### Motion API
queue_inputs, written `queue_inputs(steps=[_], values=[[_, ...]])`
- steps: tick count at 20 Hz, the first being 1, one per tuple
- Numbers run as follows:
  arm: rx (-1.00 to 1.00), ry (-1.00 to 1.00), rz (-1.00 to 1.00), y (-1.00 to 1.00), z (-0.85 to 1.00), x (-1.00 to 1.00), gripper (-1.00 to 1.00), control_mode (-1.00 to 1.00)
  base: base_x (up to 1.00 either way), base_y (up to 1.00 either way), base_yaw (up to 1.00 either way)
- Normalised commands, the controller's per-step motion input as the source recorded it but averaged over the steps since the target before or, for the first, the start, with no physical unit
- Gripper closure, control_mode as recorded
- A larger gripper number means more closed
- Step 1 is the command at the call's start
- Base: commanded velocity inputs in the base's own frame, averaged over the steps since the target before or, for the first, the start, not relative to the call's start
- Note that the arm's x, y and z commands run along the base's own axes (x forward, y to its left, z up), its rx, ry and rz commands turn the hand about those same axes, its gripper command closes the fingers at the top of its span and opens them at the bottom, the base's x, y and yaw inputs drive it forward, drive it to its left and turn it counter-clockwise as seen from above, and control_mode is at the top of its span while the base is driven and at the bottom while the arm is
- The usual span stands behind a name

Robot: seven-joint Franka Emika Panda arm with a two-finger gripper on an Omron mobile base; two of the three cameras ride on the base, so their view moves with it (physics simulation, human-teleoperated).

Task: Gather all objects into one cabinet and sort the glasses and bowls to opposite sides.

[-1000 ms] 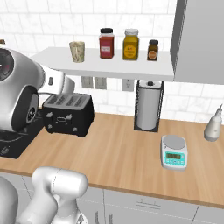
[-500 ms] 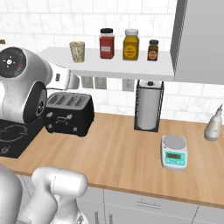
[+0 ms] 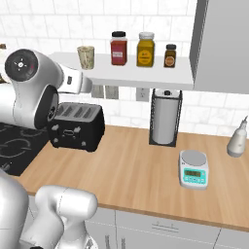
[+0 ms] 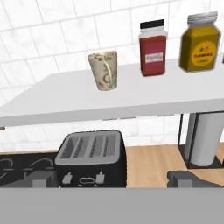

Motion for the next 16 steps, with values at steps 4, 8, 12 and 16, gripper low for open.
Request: queue_inputs(steps=[4,8,12,16], values=[[-0.03,-0.11,0.07,0.03,0.05,0.17,-1.00,-1.00,0.00,0.00,0.00],[0.00,-0.08,0.04,0.00,0.29,0.28,-1.00,-1.00,0.00,0.00,0.00],[0.00,-0.04,0.02,0.00,0.24,0.41,-1.00,-1.00,0.00,0.00,0.00],[0.00,0.00,0.01,0.00,0.13,0.46,-1.00,-1.00,0.00,0.00,0.00]])
